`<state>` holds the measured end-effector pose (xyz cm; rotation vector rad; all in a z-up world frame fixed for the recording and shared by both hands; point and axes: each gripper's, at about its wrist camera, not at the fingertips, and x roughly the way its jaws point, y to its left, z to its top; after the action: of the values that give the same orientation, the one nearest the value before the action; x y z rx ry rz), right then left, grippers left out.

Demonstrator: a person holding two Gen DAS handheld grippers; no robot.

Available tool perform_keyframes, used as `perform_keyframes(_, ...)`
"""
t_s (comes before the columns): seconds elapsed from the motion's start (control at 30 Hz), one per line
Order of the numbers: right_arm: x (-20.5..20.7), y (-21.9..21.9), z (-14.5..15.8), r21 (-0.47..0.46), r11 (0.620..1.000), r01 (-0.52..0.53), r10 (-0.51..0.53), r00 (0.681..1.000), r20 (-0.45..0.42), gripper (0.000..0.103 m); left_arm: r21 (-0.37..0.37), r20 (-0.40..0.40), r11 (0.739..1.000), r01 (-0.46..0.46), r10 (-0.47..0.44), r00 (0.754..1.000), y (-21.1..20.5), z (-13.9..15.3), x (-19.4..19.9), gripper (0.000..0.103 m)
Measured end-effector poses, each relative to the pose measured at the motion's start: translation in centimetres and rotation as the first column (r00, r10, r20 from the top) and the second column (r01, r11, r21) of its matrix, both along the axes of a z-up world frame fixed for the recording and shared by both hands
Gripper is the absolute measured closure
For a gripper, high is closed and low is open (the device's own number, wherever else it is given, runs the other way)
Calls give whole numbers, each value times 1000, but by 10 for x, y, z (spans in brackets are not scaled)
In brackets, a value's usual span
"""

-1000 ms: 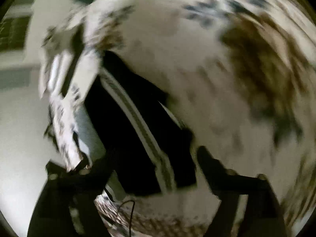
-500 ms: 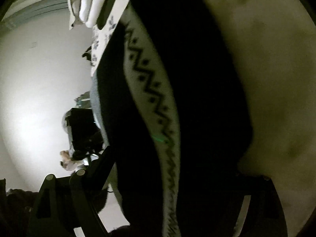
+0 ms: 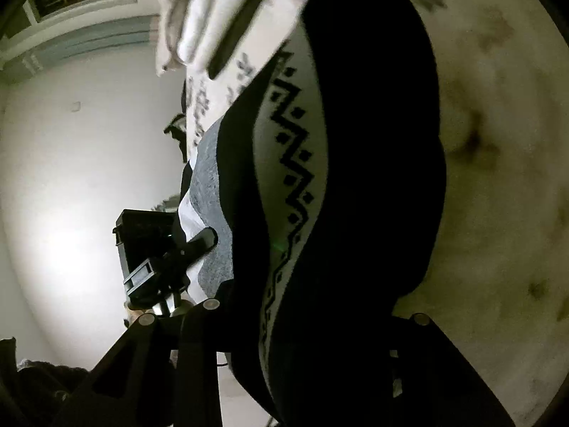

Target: Fold small clothes

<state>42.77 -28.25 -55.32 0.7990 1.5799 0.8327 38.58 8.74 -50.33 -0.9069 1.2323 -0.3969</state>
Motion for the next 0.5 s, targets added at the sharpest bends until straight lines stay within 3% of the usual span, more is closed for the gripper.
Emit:
perform_keyframes(0.23, 45, 34, 90, -12, 996, 85, -83, 991, 102, 69, 54, 96, 995, 80, -85, 992, 41, 79, 75, 74)
perform_keyframes(0.5, 174, 98, 179, -5, 983, 184, -179, 958, 225, 69, 139, 194, 984, 108, -134, 972, 97, 161, 223, 73)
